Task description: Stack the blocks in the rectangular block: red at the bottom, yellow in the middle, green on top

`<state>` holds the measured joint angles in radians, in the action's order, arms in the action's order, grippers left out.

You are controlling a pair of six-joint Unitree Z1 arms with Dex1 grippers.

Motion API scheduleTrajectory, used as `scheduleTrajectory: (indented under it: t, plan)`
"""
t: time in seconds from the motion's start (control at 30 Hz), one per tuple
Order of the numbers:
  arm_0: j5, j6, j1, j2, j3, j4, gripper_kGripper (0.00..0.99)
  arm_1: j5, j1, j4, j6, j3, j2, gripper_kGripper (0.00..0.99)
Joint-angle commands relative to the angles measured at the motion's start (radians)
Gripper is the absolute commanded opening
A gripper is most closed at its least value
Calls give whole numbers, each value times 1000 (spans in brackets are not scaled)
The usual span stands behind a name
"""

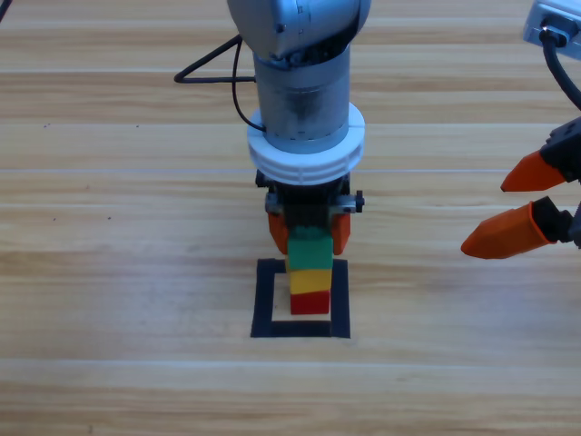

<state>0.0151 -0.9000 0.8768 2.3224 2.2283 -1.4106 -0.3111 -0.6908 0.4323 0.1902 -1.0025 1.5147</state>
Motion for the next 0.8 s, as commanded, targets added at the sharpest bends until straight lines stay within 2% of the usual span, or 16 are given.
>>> scheduleTrajectory:
  t: [0.03, 0.8]
  plan:
    - [-18, 13, 11, 45, -2, -7, 124, -10, 24, 9, 11, 33, -8, 990]
    - [-26, 15, 10, 68, 16, -7, 124, -10, 24, 9, 12, 35, -5, 990]
